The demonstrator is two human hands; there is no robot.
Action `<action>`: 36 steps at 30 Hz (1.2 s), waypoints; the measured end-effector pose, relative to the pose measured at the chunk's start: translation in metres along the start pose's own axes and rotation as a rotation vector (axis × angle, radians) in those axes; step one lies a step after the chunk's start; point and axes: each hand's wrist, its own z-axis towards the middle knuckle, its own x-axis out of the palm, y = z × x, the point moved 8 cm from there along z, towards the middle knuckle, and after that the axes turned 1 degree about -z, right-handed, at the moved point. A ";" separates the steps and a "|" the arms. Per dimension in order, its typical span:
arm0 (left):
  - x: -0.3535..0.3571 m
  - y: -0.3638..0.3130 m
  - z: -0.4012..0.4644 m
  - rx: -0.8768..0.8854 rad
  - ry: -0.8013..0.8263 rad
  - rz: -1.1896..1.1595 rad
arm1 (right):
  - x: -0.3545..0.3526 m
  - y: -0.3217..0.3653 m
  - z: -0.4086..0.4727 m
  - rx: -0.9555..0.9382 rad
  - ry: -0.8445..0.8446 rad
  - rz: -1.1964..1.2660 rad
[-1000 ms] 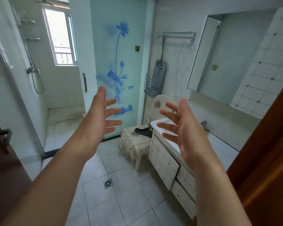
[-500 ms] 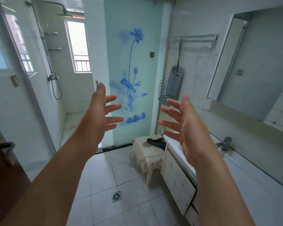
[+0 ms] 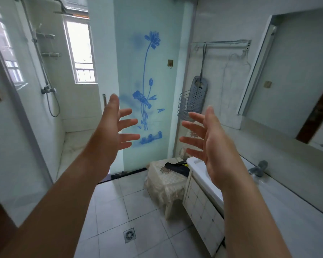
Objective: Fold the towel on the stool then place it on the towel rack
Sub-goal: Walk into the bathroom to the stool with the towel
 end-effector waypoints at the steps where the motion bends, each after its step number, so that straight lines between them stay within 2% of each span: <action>1: -0.003 0.002 0.008 0.003 0.013 -0.006 | 0.004 -0.002 0.003 -0.006 -0.013 -0.002; 15: -0.070 0.031 0.118 -0.001 0.202 -0.015 | 0.097 -0.029 0.057 0.029 -0.183 -0.044; 27: -0.096 0.074 0.197 -0.087 0.196 -0.017 | 0.136 -0.074 0.127 0.082 -0.183 -0.069; 36: -0.069 0.084 0.286 -0.046 0.188 0.016 | 0.124 -0.092 0.228 0.077 -0.158 -0.031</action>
